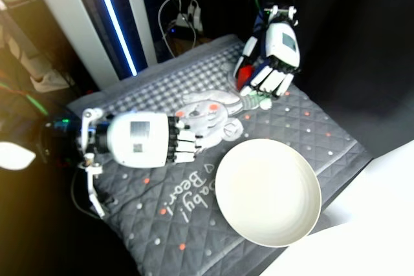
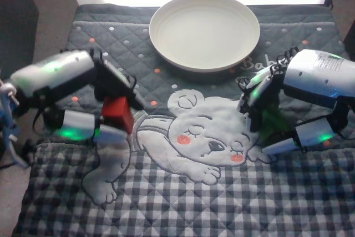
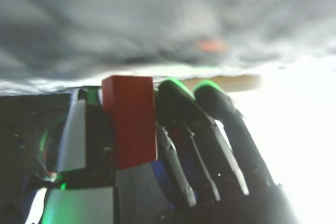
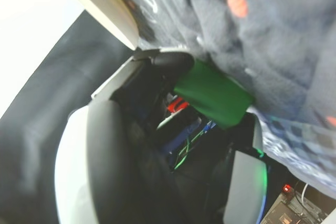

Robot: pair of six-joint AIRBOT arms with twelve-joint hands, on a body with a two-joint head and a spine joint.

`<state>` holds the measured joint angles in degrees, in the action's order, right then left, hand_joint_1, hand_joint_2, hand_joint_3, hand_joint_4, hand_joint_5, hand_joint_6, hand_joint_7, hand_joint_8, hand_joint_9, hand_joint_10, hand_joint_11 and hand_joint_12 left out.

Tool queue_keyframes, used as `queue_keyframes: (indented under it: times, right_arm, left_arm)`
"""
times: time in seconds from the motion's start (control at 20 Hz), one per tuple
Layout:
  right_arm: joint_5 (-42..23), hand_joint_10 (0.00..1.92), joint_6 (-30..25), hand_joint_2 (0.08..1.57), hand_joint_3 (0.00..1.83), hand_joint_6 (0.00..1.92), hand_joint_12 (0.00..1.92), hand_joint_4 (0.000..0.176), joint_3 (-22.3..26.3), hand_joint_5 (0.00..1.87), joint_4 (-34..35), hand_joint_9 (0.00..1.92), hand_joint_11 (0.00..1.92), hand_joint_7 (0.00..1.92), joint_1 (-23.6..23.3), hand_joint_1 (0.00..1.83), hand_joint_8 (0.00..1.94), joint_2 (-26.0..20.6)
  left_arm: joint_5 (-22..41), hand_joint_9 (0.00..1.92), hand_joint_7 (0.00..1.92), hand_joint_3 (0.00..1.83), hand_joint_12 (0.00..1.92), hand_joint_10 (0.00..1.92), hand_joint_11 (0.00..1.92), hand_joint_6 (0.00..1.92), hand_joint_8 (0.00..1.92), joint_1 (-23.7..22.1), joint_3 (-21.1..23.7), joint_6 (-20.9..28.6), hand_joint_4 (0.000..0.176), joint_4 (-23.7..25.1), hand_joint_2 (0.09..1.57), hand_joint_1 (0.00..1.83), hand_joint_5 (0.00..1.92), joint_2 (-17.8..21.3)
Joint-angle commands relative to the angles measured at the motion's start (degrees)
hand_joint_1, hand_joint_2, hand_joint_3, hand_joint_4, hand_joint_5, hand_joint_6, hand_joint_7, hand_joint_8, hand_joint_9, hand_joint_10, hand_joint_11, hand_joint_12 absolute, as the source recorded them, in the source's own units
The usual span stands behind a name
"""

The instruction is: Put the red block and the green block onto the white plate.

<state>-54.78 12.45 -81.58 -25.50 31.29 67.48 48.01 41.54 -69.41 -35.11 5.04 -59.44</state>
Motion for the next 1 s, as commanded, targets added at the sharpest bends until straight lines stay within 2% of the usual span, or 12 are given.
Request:
queue_keyframes:
  times: [0.0, 0.05, 0.2, 0.25, 0.35, 0.4, 0.45, 0.5, 0.6, 0.65, 0.75, 0.95]
  right_arm:
    - [-8.78, 0.95, 0.0, 1.03, 0.0, 0.8, 0.91, 0.0, -0.24, 1.02, 3.78, 1.15, 1.02, 1.33, -0.27, 1.4, 0.25, -0.8]
    - [-10.26, 0.92, 1.2, 1.01, 0.0, 0.52, 1.16, 0.0, -0.35, 1.18, 5.55, 1.21, 1.02, 1.32, -0.27, 1.32, 0.51, -0.8]
    - [-12.97, 0.69, 3.9, 1.05, 0.0, 0.69, 1.24, 0.0, -1.23, 1.06, 10.3, 1.22, 1.02, 1.22, -0.3, 1.29, 0.75, -0.54]
    - [-13.98, 0.85, 4.23, 1.04, 0.0, 0.73, 1.26, 0.0, -2.03, 1.01, 12.46, 1.22, 1.12, 1.16, -0.35, 1.38, 0.68, -0.23]
    - [-13.84, 1.29, 5.11, 1.11, 0.0, 0.67, 1.64, 0.0, -3.4, 1.03, 13.12, 1.04, 1.0, 0.97, -3.5, 1.29, 1.22, 0.6]
    - [-12.43, 1.87, 5.99, 1.21, 0.02, 0.64, 1.91, 0.0, -4.19, 0.66, 12.35, 0.88, 0.99, 0.76, -6.37, 1.3, 1.42, 1.45]
    - [-11.29, 1.87, 7.15, 1.21, 0.02, 0.64, 1.91, 0.0, -4.97, 0.66, 11.93, 0.88, 0.99, 0.76, -8.78, 1.3, 1.42, 2.38]
    - [-10.14, 1.59, 8.78, 1.25, 0.0, 1.24, 1.92, 0.0, -5.97, 0.67, 11.95, 0.75, 0.71, 0.79, -11.04, 1.2, 1.49, 3.4]
    - [-8.34, 1.55, 10.42, 1.2, 0.0, 1.05, 1.92, 0.0, -8.34, 0.82, 12.66, 0.75, 0.67, 0.84, -13.12, 1.22, 1.43, 5.25]
    - [-6.64, 1.37, 10.56, 1.13, 0.0, 0.77, 1.63, 0.0, -11.2, 1.02, 13.69, 0.87, 0.75, 0.93, -14.08, 1.35, 1.07, 7.54]
    - [-3.07, 0.92, 10.55, 1.05, 0.0, 0.94, 1.01, 0.0, -16.15, 1.05, 13.96, 1.11, 1.06, 1.11, -16.44, 1.39, 0.57, 11.56]
    - [2.4, 0.89, 10.55, 1.05, 0.0, 0.9, 0.82, 0.0, -25.83, 1.03, 16.01, 1.14, 1.07, 1.18, -18.37, 1.39, 0.46, 18.75]
  left_arm:
    - [8.19, 1.01, 1.15, 0.0, 1.43, 0.79, 0.75, 0.05, 0.88, -0.98, -0.28, 0.35, 0.0, -0.88, 1.02, 1.28, 1.39, -0.34]
    - [8.7, 1.05, 1.17, 0.0, 1.15, 0.66, 0.46, 0.08, 0.86, -1.93, -0.83, 0.34, 0.0, -0.87, 1.02, 1.29, 1.37, -0.85]
    - [9.29, 1.1, 1.16, 0.0, 1.24, 0.49, 0.62, 0.42, 0.87, -5.87, -3.36, 0.32, 0.0, -0.53, 1.04, 1.28, 1.2, -3.53]
    - [9.34, 1.1, 1.13, 0.0, 1.28, 0.49, 0.69, 0.53, 0.91, -7.46, -4.7, 0.32, 0.0, -0.28, 1.05, 1.27, 1.14, -5.09]
    - [9.32, 1.15, 1.15, 0.0, 1.29, 0.52, 0.84, 0.52, 0.86, -9.8, -6.66, 0.31, 0.0, 0.11, 1.04, 1.27, 1.16, -6.91]
    - [9.35, 1.06, 1.11, 0.0, 1.47, 0.66, 0.62, 0.2, 0.97, -10.92, -7.26, 0.31, 0.0, 0.1, 1.04, 1.28, 1.31, -7.26]
    - [8.91, 1.06, 1.11, 0.0, 1.47, 0.66, 0.62, 0.2, 0.97, -12.13, -7.94, 0.29, 0.0, 0.11, 1.04, 1.28, 1.31, -7.68]
    - [7.85, 1.17, 1.18, 0.0, 1.18, 0.37, 0.82, 0.49, 0.72, -13.78, -9.56, 0.29, 0.008, 0.17, 1.03, 1.26, 1.23, -9.06]
    - [6.54, 1.3, 1.26, 0.0, 1.06, 0.31, 0.99, 0.62, 0.61, -15.77, -12.8, 0.29, 0.0, 0.2, 1.02, 1.27, 1.14, -11.66]
    - [5.3, 1.34, 1.28, 0.0, 0.94, 0.22, 1.04, 0.68, 0.57, -17.19, -15.39, 0.31, 0.0, 0.02, 1.03, 1.27, 1.11, -13.7]
    - [2.43, 1.29, 1.2, 0.0, 0.87, 0.09, 0.93, 0.71, 0.7, -19.5, -19.27, 0.32, 0.0, -0.2, 1.05, 1.26, 1.09, -16.83]
    - [-5.72, 1.24, 1.06, 0.0, 1.1, 0.01, 0.74, 0.83, 0.93, -23.2, -29.45, 0.31, 0.013, -0.21, 1.09, 1.23, 1.02, -24.64]
